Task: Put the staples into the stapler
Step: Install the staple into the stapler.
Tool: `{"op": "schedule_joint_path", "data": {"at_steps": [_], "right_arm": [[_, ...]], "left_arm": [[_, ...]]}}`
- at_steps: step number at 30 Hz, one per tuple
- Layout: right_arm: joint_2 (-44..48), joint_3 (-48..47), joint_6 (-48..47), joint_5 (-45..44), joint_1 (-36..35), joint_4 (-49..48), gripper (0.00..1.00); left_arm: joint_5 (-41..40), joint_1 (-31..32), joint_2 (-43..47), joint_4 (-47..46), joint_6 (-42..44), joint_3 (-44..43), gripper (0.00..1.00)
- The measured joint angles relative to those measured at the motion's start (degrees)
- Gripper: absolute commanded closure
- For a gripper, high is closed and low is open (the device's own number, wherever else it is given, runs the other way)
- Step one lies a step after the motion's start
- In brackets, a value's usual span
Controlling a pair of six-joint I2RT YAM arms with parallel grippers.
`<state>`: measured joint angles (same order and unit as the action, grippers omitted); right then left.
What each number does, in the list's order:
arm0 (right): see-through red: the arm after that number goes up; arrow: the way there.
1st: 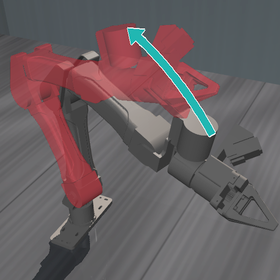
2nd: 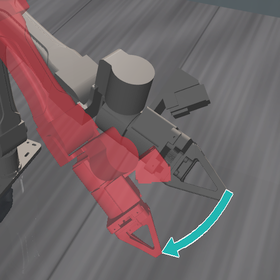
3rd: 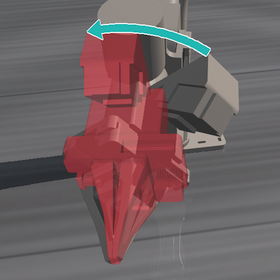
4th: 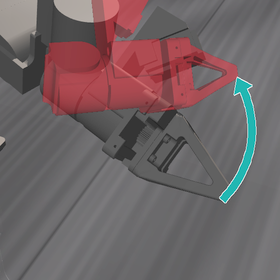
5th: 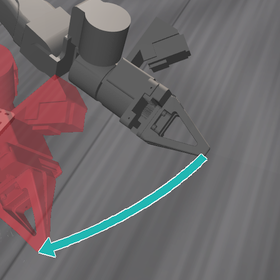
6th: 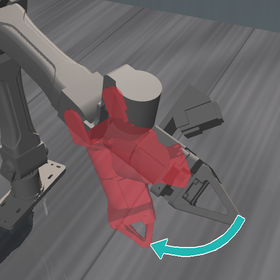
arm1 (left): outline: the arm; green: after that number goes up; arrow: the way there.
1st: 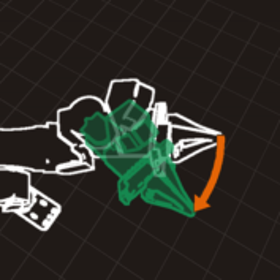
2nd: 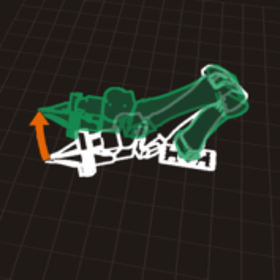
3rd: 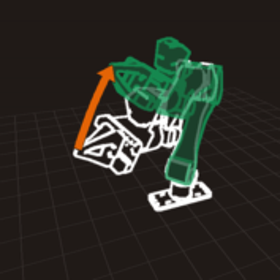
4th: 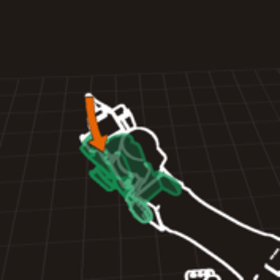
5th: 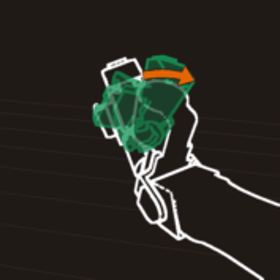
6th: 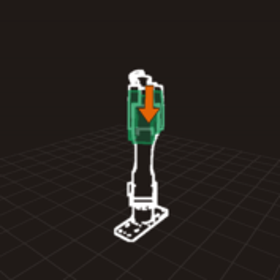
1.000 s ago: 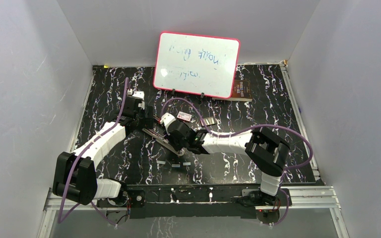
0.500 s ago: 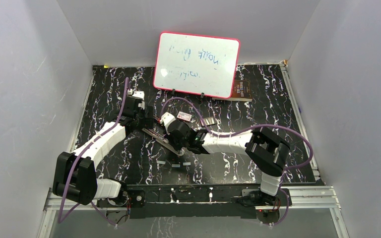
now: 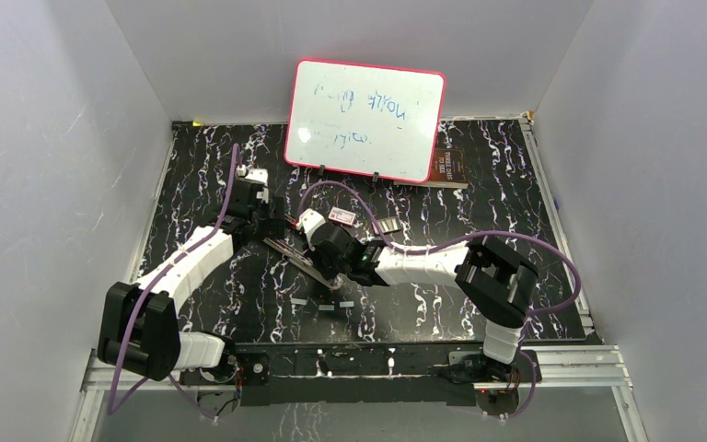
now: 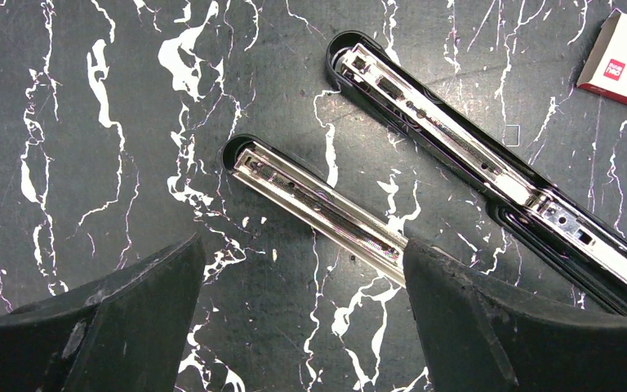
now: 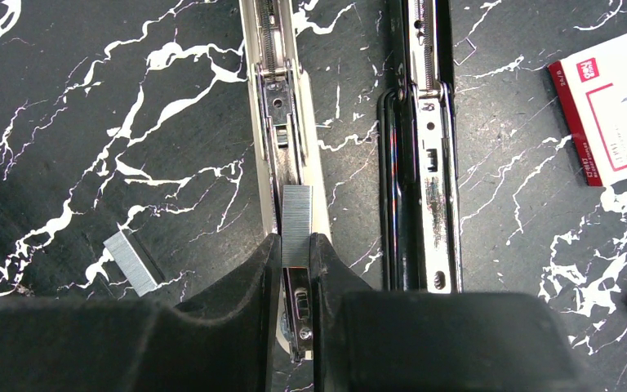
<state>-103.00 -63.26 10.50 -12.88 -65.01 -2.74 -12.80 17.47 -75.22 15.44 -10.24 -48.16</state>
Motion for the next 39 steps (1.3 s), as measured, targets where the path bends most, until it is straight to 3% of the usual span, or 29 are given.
{"op": "schedule_joint_path", "data": {"at_steps": [39], "right_arm": [[-0.3, -0.7, 0.1, 0.0, 0.0, 2.9, 1.0]], "left_arm": [[0.0, 0.4, 0.0, 0.0, 0.2, 0.0, 0.1]]}}
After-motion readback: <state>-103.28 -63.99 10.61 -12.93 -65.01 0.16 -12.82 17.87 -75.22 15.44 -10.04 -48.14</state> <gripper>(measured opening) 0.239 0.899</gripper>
